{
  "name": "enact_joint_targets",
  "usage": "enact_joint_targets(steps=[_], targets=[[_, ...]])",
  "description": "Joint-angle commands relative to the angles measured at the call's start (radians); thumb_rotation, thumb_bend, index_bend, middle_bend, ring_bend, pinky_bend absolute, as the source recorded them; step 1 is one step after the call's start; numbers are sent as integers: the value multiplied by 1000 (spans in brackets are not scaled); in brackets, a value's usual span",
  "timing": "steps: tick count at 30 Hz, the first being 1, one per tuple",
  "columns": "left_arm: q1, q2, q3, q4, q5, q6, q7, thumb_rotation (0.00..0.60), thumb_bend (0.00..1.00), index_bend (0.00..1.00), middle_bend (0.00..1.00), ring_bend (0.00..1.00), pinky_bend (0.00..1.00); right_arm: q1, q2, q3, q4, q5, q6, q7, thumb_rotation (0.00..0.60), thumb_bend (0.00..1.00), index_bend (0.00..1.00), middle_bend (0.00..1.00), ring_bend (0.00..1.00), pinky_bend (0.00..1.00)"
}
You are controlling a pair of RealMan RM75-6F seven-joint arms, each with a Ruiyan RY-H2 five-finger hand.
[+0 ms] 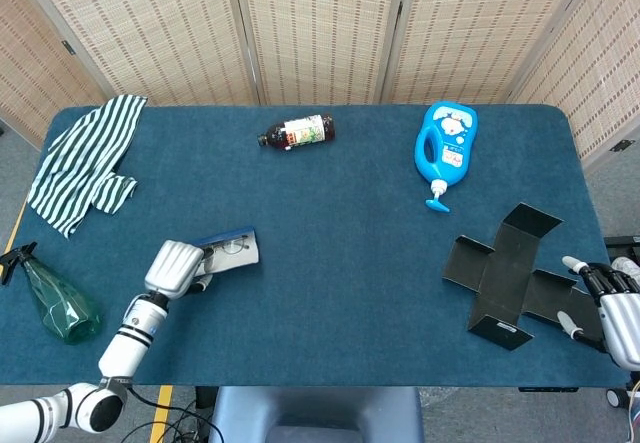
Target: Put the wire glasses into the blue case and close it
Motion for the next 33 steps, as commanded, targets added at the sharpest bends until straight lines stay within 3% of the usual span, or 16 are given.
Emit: enact_joint_targets(steps=[1, 11, 20, 25, 30, 33], targets=[[2, 34, -4, -31, -45, -26, 16, 600, 467, 682, 1000, 1000, 1000, 1, 0, -1, -2, -4, 1, -1, 600, 264, 171, 300, 236, 243], [-70, -18, -62, 87, -205, -106, 63, 600, 470, 652, 1000, 1000, 1000, -8, 4, -2, -3, -1, 12, 1, 600, 264, 171, 300, 236, 243], [-126, -54, -81, 173, -301, -135, 122, 600, 470, 614, 1000, 1000, 1000, -9, 5, -3, -6, 1, 8, -3, 600, 264, 171, 300, 236, 243], [-162, -75, -67, 222, -376, -159, 203, 600, 469, 480, 998, 1000, 1000, -9, 5, -3, -8, 0, 8, -5, 600, 263, 172, 300, 236, 243], [-196, -104, -61, 278, -468, -158, 288, 600, 468, 233, 987, 999, 1000, -11, 7, -4, -9, 0, 10, -4, 600, 264, 171, 300, 236, 243], [-208, -78, -68, 245, -543, -187, 304, 600, 467, 154, 981, 997, 1000, -14, 9, -3, -9, 3, 15, -3, 600, 264, 171, 300, 236, 243]])
